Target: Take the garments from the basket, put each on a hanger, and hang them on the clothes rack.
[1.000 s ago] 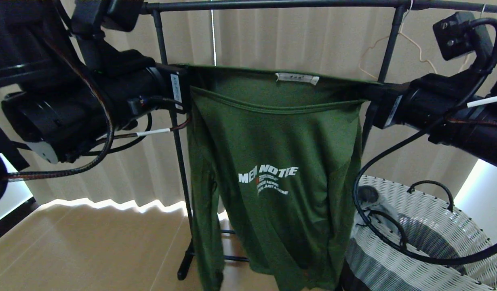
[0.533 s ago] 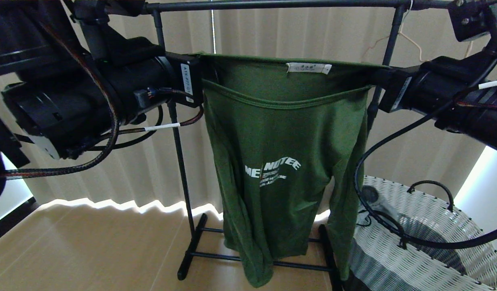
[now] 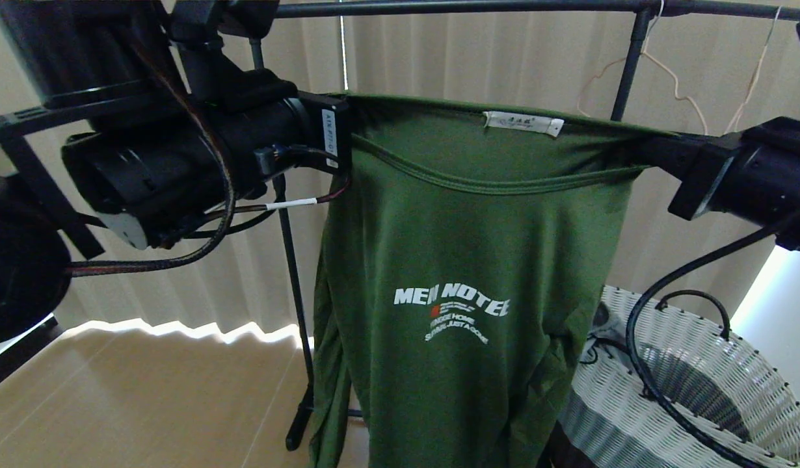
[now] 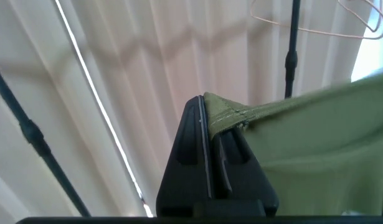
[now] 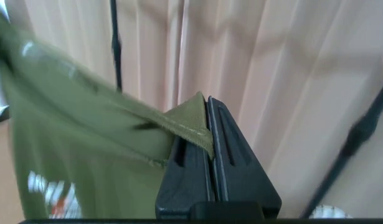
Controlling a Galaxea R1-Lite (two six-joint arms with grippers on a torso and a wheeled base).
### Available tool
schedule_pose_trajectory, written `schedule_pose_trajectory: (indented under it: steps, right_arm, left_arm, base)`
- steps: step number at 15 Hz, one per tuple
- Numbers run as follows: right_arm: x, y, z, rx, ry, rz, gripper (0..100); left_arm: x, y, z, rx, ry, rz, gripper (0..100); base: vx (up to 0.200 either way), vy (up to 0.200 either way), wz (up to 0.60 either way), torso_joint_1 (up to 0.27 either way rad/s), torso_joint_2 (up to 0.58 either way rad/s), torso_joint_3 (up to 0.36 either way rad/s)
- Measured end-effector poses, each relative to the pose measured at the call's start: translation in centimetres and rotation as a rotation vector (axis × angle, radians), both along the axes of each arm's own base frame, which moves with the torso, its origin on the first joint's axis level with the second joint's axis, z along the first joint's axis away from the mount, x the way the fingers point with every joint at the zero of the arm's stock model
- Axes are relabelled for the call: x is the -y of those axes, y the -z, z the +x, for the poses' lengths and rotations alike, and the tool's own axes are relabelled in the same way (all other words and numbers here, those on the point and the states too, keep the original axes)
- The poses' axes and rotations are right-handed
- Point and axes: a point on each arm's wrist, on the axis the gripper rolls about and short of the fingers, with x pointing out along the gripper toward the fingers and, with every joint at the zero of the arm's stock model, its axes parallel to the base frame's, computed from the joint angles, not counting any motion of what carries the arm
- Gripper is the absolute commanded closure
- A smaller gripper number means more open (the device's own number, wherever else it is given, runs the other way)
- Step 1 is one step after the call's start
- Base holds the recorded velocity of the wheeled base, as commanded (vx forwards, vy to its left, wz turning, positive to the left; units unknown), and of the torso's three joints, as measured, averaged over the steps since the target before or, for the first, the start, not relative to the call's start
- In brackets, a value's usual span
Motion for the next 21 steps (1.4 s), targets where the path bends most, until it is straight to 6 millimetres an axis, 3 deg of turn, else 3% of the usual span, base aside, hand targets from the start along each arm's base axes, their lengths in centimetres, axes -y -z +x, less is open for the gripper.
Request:
schedule_pose_trajectory:
  steps: [7,11,13,18,21]
  right_arm:
    - [0.2,0.2,-2.1,0.009,-0.106,-0.002,100]
    - [0.6,0.6,0.0,0.030,-0.021,-0.078,100]
    - [0.5,0.2,1.9,0.038,0.015,-0.079,100]
    - [-1.0,-1.2,6.8,0.066,0.027,-0.003,100]
    - [-2.2,-1.5,9.4,0.081,0.015,0.052,100]
  left_arm:
    - [1.5,0.6,2.4,-0.012,-0.007,0.005,100]
    - [1.2,1.3,2.3,-0.036,-0.013,0.026,100]
    - [0.4,1.4,1.1,-0.078,0.002,0.059,100]
    - [-2.8,1.4,-4.1,-0.208,0.242,0.142,100]
    - [-4.2,0.8,-6.7,-0.183,0.349,0.128,100]
  base:
    - [0.000,0.000,0.00,0.000,0.00,0.000]
    - [0.000,0.000,0.00,0.000,0.00,0.000]
    - [0.000,0.000,0.00,0.000,0.00,0.000]
    - [0.000,0.000,0.00,0.000,0.00,0.000]
    - [0.000,0.000,0.00,0.000,0.00,0.000]
